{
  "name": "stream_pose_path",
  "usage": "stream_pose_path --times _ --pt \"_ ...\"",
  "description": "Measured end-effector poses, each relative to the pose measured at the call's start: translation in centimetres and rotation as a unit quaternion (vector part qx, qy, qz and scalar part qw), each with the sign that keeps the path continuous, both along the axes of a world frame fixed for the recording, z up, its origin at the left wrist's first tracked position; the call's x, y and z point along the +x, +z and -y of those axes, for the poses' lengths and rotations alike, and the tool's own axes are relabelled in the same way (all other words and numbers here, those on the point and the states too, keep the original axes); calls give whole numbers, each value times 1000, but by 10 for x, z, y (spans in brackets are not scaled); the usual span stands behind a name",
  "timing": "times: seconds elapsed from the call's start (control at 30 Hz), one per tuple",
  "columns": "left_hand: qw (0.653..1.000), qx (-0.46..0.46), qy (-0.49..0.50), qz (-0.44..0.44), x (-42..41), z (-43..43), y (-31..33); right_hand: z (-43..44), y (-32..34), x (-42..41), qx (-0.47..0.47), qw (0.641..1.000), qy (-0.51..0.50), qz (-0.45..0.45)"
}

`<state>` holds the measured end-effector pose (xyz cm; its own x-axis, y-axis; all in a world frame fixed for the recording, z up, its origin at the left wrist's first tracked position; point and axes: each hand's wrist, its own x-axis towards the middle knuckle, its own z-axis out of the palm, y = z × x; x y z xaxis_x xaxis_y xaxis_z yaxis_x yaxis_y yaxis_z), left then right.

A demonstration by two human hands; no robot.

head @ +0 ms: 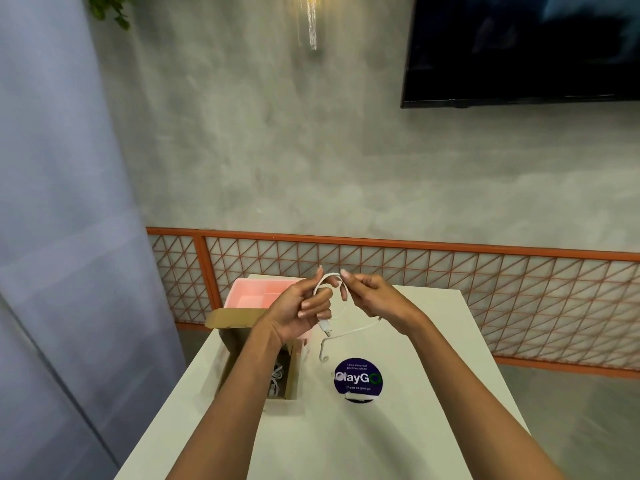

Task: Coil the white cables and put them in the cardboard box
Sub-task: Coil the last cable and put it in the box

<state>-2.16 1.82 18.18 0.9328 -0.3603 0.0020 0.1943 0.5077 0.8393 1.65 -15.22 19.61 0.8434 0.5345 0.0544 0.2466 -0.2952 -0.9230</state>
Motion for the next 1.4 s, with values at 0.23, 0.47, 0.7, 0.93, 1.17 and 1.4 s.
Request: stream_pose_path --times 0.23,0.47,0.7,0.93,1.17,1.4 --pt "998 -65 -24 -8 3 2 -6 0 -2 3 37 997 -61 11" --pt "997 -68 33 27 -1 -3 -1 14 -10 16 197 961 -51 -188" --pt "990 24 123 56 5 7 -3 2 -19 6 -84 993 -32 -83" --pt "977 93 174 85 15 8 -1 -9 -16 -3 -205 975 -9 -79" --pt "951 221 186 107 16 13 -6 -14 1 -10 -335 936 105 18" --pt "906 383 165 74 14 5 -20 -2 18 -2 -301 942 75 130"
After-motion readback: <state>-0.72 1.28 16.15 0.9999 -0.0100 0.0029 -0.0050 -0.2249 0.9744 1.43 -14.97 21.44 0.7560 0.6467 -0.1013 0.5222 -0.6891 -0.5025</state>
